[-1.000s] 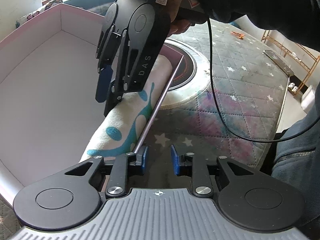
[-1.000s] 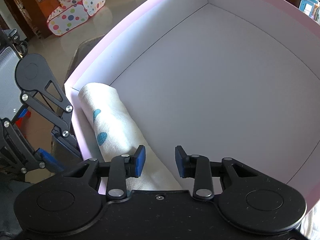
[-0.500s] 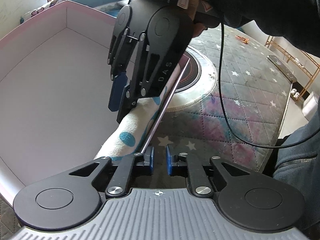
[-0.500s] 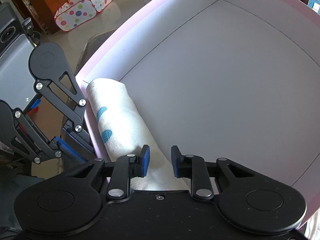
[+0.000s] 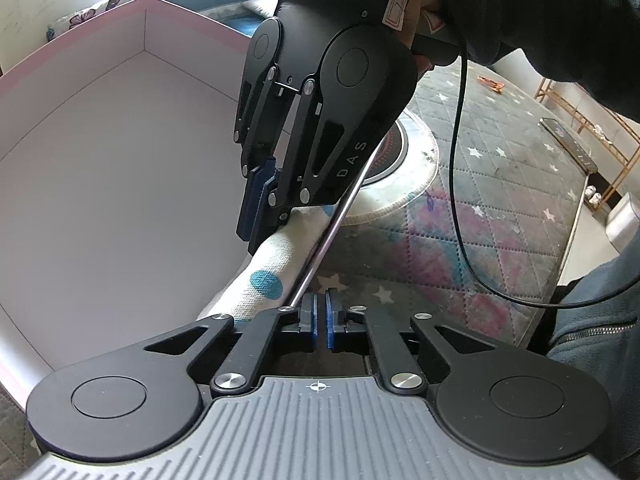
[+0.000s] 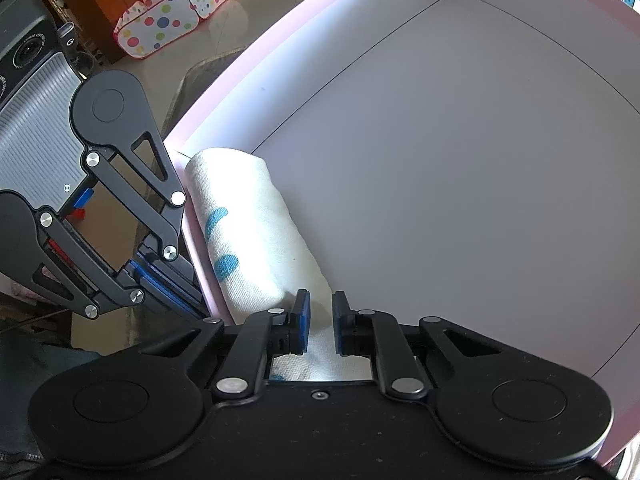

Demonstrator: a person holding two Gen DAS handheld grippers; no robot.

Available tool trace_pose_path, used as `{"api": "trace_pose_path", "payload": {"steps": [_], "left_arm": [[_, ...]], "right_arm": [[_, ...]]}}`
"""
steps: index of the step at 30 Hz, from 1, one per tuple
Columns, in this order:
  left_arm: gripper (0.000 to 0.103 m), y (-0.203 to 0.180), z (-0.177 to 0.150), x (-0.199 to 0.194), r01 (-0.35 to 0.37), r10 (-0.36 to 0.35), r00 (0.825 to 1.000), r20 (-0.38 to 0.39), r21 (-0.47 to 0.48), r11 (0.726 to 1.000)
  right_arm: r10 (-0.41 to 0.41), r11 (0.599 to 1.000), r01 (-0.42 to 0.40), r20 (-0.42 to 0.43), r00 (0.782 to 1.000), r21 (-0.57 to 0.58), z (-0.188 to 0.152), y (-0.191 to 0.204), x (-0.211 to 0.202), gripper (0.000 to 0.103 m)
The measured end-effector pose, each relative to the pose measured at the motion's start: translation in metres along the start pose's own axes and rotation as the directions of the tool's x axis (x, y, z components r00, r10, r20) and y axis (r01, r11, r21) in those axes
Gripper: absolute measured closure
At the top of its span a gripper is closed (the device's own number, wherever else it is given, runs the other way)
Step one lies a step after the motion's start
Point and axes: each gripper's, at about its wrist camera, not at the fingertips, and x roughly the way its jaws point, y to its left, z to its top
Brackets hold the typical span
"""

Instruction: Fold shopping bag

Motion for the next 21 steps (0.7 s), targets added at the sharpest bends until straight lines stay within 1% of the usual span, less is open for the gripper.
{"api": "trace_pose_path", "payload": {"steps": [2,6,12,14,21], "left_arm": [[0.096,-0.001,0.0,0.0,-0.002,0.002,1.0,0.001,0.005,1.0],[0.096,-0.004,0.0,0.0,0.001,-0.002,1.0,0.003,0.017,1.0],[0.091,-0.007,0.0,0.0,0.007,-0.007,1.0,0.003,0.022,1.0],[0.087,-0.009,0.0,0.001,0.008,-0.008,1.0,0.003,0.028,1.0],[0.082,-0.012,0.0,0.003,0.011,-0.011,1.0,0.002,0.037,0.999]], "right_arm": [[-0.004,1.0,0.004,0.002,1.0,0.004,-0.001,-0.002,-0.002,0.088],[-0.02,1.0,0.02,0.009,1.0,0.016,-0.003,-0.006,-0.007,0.083],[-0.038,0.999,0.038,0.017,0.999,0.01,-0.007,-0.007,-0.013,0.078],[-0.044,0.999,0.044,0.02,0.999,0.012,-0.008,-0.007,-0.014,0.076],[-0.06,0.998,0.06,0.027,0.998,0.016,-0.01,-0.008,-0.014,0.073]]}}
